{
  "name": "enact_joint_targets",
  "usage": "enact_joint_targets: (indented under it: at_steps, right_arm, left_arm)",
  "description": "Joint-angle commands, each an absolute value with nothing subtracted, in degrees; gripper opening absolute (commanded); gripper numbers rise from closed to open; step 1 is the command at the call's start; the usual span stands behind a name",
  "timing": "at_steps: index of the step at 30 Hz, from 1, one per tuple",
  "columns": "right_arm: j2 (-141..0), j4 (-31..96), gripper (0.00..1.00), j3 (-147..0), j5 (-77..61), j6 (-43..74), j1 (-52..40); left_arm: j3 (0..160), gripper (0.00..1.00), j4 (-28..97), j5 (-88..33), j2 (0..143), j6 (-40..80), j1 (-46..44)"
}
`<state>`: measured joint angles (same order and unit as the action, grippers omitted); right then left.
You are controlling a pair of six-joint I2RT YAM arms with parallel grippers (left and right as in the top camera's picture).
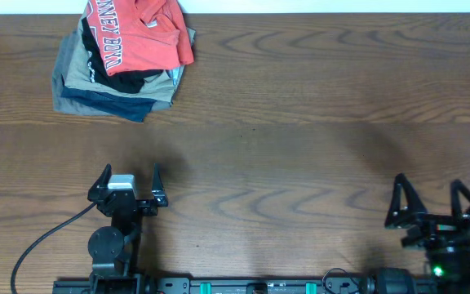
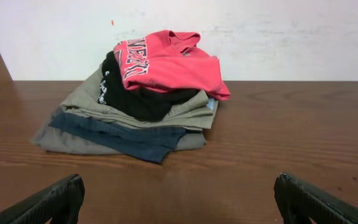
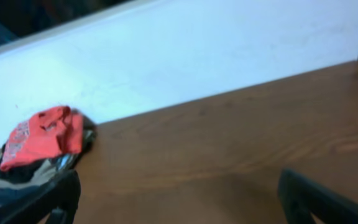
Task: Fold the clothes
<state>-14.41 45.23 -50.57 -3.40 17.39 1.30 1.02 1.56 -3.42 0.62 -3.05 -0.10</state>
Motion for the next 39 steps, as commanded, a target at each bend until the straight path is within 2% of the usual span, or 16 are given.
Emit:
enact_joint_targets:
  at_steps: [1,11,28,33,39]
  right_arm:
    - [-8.8,39.6,0.99,-40.2,-5.2,17.6,0.7]
    - [-3.2,17.9,0.99,-19.1,-5.9,19.7,-1.5]
    - [-0.3,-5.0,0.99,-0.4,-1.5,19.7,-3.4]
    - [-0.3,-2.5,0.99,-0.3,-1.3,19.4,-3.4]
    - [-0.3,4.3,0.99,-0.3,-0.6,11.7,-3.4]
  left_arm:
    - [0.2,0.98,3.8,-3.4,0.2,-3.4,0.1]
    - [0.2,0.98,3.8,-3.4,0.2,-3.4,0.1]
    - [0.2,0.98,3.8,-3.4,0.2,-3.4,0.1]
    - [0.2,0.98,3.8,-3.4,0.2,-3.4,0.1]
    - [0.2,0.98,3.8,-3.4,0.2,-3.4,0.1]
